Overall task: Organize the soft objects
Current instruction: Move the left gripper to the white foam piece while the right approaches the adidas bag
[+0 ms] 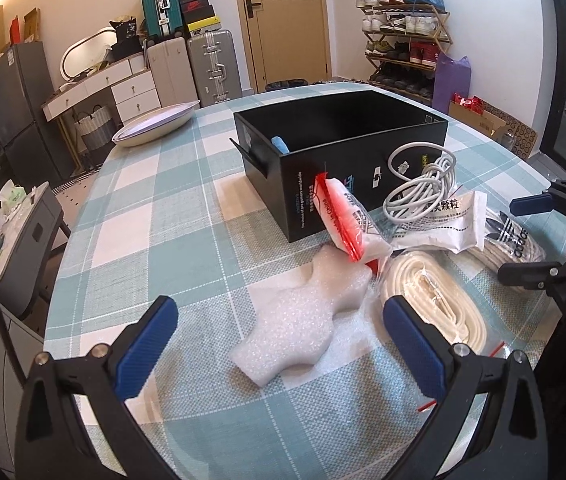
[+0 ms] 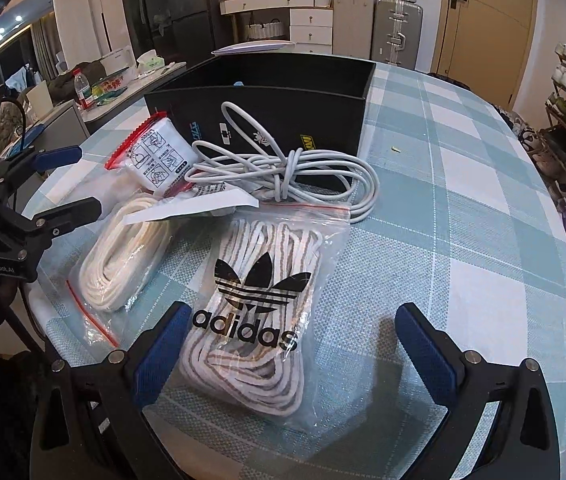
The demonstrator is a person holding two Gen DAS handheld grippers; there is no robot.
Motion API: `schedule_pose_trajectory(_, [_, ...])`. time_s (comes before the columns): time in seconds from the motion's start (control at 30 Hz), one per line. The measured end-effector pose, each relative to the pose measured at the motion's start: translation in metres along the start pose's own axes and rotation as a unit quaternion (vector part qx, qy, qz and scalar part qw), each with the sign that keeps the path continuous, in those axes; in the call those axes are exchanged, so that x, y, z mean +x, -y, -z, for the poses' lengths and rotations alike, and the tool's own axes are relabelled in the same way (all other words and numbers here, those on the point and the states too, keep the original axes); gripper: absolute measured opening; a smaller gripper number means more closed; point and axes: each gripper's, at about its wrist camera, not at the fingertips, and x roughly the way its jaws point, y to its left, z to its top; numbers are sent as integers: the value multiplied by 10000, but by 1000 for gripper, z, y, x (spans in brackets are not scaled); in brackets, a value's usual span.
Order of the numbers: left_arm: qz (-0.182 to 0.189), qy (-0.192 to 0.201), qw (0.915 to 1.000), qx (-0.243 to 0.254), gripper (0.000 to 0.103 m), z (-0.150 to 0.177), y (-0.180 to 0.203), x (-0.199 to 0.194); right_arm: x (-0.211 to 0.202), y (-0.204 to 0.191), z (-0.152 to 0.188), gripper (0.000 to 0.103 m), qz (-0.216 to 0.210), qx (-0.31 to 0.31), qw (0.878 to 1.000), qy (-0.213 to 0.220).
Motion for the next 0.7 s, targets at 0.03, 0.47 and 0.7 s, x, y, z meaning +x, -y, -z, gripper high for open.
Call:
schedule_pose_trajectory(0.03, [-4,2,10000,0,103,0,0,0,0,1,1,102,21,17,10000,-22])
schedule_pose_trajectory(0.47, [-161,-168,9996,-146,103,3,-6,7,0,0,2,101,217,-57,9997,68])
schedule_pose_trajectory(0.7, [-180,-232,9992,-271,103,4,-12,12,-1,0,1,96,209,-77,9997,90])
